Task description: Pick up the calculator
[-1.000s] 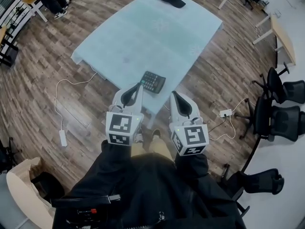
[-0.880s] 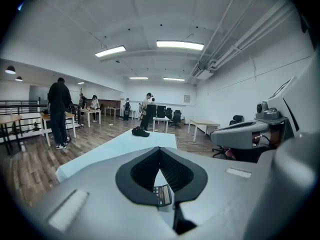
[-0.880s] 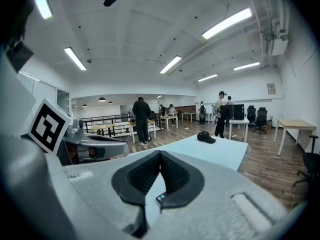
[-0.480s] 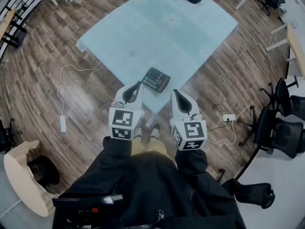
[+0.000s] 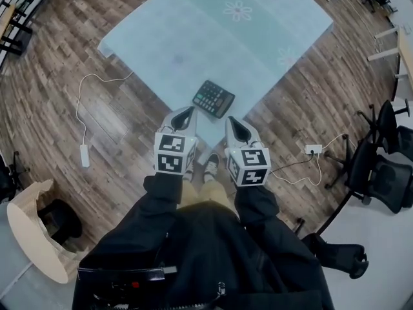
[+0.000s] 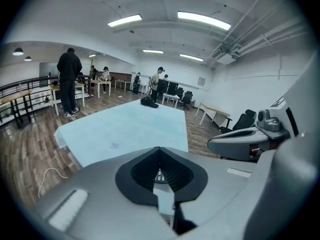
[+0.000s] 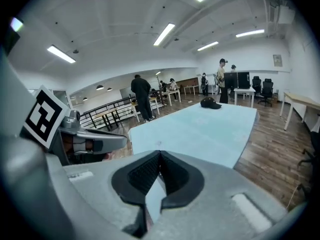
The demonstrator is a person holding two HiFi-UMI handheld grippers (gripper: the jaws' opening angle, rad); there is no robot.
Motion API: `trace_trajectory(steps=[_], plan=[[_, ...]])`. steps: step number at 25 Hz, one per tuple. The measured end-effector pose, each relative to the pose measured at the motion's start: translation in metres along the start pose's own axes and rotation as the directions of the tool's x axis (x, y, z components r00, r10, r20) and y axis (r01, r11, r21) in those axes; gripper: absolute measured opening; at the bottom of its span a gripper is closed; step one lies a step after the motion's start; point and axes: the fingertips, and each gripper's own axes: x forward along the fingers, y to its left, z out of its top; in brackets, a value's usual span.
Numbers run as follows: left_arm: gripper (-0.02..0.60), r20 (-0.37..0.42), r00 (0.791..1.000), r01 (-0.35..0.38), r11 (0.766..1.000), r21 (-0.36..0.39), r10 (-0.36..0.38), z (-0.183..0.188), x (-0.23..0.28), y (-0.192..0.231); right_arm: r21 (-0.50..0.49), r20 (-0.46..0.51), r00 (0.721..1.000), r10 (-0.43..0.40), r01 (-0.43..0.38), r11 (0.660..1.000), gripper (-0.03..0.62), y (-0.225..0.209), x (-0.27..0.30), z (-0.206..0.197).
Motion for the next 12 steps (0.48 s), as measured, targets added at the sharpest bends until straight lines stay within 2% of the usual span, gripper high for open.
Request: trace_trajectory(steps=[12], plan=[[-0.001, -0.164, 0.986, 0.005, 0.997, -0.073, -0.017, -0.06, 0.048, 0.016, 0.085, -0.145, 0.989, -0.008, 0.021, 0.996, 0.002, -0.019, 0.063, -0.048]])
